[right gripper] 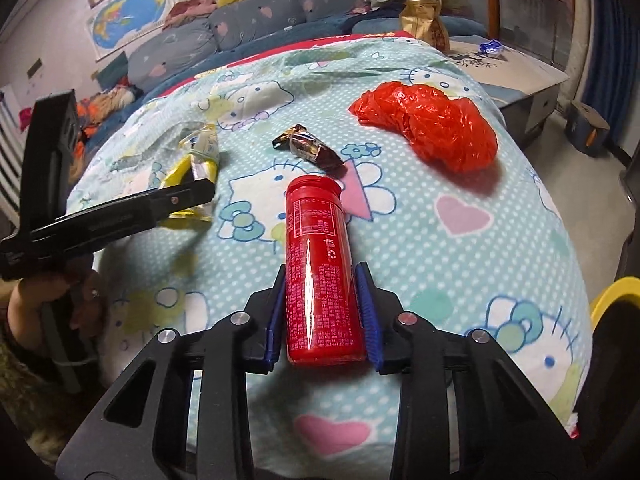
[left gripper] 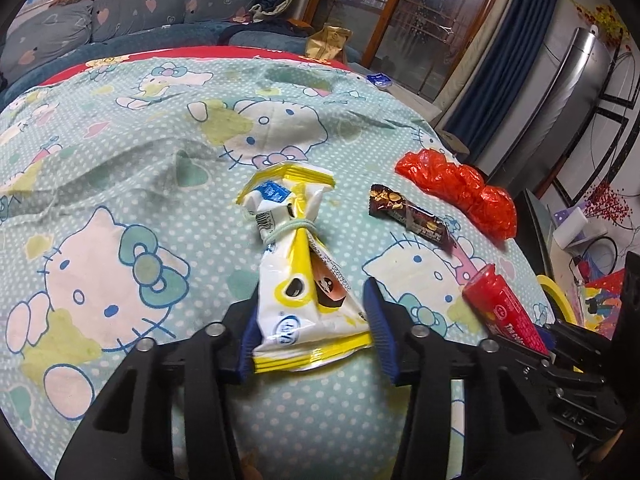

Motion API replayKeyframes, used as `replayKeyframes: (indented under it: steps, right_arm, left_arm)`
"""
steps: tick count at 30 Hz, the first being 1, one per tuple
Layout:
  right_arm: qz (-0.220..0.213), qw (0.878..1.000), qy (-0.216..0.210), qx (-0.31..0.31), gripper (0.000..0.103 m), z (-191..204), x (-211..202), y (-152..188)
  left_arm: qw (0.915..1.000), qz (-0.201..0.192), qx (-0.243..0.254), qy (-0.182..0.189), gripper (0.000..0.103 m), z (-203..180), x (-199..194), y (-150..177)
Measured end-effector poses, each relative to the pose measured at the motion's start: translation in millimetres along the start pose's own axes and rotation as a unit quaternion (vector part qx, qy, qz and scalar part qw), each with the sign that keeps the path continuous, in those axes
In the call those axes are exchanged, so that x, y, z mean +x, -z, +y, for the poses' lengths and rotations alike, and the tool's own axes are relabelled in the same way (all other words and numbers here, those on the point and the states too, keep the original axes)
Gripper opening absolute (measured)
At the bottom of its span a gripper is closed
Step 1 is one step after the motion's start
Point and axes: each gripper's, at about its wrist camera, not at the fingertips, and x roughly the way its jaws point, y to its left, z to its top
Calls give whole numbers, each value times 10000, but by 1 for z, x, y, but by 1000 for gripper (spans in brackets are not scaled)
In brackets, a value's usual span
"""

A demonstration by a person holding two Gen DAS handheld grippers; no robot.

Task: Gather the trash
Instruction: 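Grasp the yellow-white wrapper with the left tool while the right tool grasps the red tube, then carry the yellow wrapper and red tube over the yellow bin with both tools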

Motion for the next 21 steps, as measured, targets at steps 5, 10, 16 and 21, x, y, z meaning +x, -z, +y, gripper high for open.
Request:
replayKeyframes:
  steps: [5,10,16,21]
  right_arm:
    - [-105,9998,-80,147,25,4,-9,6]
    - [-221,9992,-180,268,25,5,-19,10]
    - [-412,9980,-157,463,25,-2,-35,11]
    - [-589,9960,-117,662,25,-14,-50,12]
  left_arm:
    - [10000,-63,5,71,26,0,-7,-1]
    - [9996,-179,39,212,24,-5,-17,-4]
    - [9980,-348,163,506,24,-22,-30,-9]
    - [9963,-416,283,700,24,-37,-37,-11]
